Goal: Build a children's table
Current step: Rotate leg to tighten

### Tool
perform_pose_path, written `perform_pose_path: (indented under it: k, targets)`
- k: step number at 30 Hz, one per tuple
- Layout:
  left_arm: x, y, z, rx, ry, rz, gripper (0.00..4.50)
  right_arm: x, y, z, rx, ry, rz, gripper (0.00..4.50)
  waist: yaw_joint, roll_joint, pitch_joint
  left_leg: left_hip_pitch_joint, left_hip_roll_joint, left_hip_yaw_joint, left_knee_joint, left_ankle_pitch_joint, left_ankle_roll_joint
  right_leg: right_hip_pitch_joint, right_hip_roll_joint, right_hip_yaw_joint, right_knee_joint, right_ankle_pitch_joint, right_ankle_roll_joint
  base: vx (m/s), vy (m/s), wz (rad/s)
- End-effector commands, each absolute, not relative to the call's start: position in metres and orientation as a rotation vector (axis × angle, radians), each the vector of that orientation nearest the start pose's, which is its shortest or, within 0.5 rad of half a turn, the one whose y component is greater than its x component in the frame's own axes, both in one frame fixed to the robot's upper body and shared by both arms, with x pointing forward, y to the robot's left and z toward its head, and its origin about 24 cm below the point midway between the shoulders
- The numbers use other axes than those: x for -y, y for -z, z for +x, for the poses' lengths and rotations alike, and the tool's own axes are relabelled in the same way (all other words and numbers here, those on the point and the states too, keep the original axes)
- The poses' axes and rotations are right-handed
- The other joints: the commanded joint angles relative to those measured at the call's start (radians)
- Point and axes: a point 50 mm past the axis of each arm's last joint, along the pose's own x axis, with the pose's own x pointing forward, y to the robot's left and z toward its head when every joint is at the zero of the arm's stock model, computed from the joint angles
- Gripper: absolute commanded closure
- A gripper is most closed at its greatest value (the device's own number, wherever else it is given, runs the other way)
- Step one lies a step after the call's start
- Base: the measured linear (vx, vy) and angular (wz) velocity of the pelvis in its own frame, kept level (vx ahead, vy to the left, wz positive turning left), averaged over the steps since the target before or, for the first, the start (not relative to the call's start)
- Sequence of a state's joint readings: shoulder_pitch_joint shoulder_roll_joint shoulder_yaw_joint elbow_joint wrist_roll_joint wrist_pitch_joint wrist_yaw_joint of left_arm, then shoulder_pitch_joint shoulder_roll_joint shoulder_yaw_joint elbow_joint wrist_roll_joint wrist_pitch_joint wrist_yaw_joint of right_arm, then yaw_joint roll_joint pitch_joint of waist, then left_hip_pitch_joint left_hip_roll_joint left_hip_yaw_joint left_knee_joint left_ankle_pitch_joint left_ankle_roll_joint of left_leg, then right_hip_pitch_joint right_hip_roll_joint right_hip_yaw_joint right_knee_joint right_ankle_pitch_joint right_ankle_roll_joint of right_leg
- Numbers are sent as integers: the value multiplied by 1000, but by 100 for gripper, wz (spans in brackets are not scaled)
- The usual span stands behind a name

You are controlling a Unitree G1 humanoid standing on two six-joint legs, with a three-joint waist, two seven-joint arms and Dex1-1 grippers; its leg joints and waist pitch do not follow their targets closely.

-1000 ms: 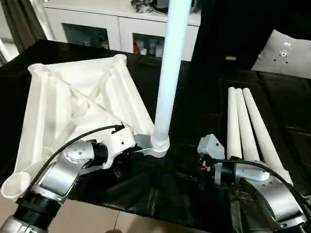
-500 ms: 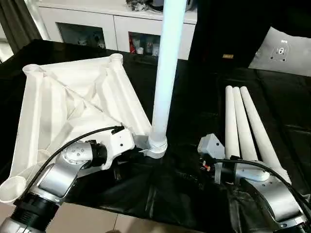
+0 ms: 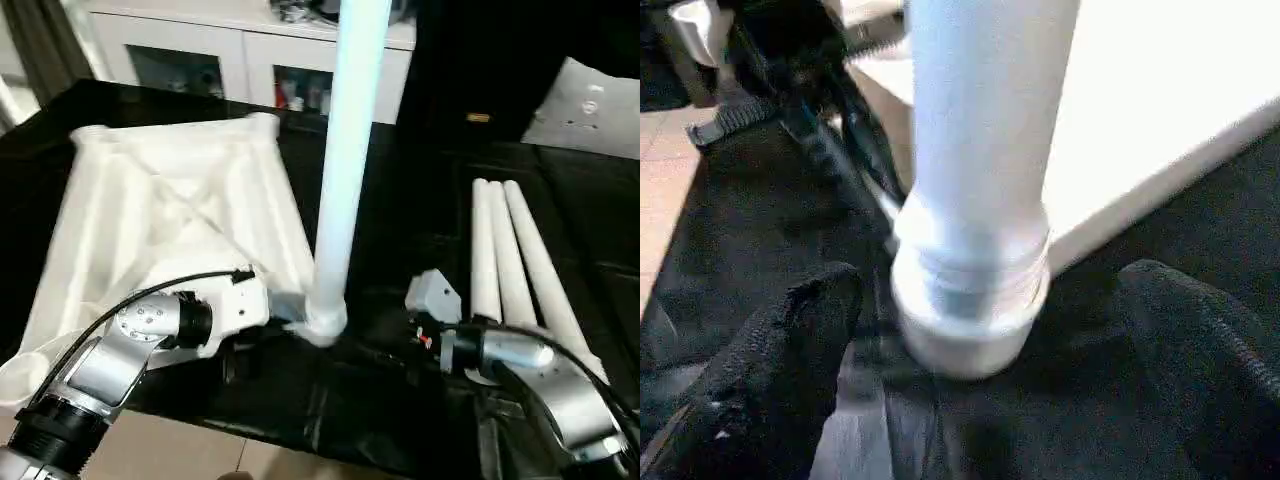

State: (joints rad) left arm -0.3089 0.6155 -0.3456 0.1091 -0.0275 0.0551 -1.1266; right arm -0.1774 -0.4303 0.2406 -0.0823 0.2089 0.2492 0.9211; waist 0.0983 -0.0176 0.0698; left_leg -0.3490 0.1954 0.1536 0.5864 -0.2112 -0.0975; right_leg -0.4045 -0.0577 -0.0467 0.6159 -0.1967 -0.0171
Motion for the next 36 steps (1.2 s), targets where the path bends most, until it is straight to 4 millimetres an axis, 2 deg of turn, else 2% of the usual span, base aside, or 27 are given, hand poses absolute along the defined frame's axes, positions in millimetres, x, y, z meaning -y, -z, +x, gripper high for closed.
perform_pose_path:
  k: [1,2,3,4,9,14,29,32,35,36]
  targets:
    - [-149,-52,255,-371,1479,653,444,125,-67,250,-187,-1221,-206,0,-5,17,-58,2,30,3,-71,-150,25,52,-69,47,-63,-87,-218,0,0,0]
    - [-149,-51,255,-372,1486,657,444,124,-67,250,-188,-1232,-203,0,-2,12,-60,1,30,3,-70,-142,26,55,-70,48,-61,-84,-218,0,0,0]
    - [-148,-52,255,-370,1500,664,449,124,-67,251,-186,-1244,-201,19,-1,13,-60,1,31,2,-71,-138,26,55,-71,48,-61,-84,-217,0,0,0]
    - [-147,-52,256,-366,1510,671,450,123,-68,252,-188,-1266,-198,30,0,9,-61,1,31,3,-70,-135,28,57,-71,48,-61,-86,-215,0,0,0]
    - [-145,-55,258,-357,1537,677,450,121,-70,254,-193,-1330,-200,64,2,10,-64,2,31,4,-67,-119,29,56,-72,48,-58,-86,-217,0,0,0]
    - [-144,-54,258,-355,1547,681,450,120,-69,255,-203,-1356,-195,103,5,9,-69,0,30,4,-63,-90,31,60,-71,47,-51,-33,-230,0,0,0]
    - [-145,-53,261,-360,1536,669,450,118,-62,256,-234,-1386,-188,219,10,9,-72,1,29,5,-61,-110,21,60,-72,48,-53,-85,-218,0,0,0]
    - [-141,-56,265,-352,1492,629,450,116,-56,252,-260,-1372,-165,235,9,10,-70,1,29,5,-61,-111,22,57,-70,47,-53,-82,-222,0,0,0]
    - [-136,-59,271,-346,1422,584,450,111,-49,249,-298,-1324,-139,245,9,10,-66,1,29,5,-64,-134,17,57,-70,48,-58,-124,-213,0,0,0]
    - [-129,-62,278,-338,1321,523,450,106,-41,252,-331,-1204,-111,245,7,9,-59,3,29,6,-68,-163,10,53,-70,48,-64,-176,-205,0,0,0]
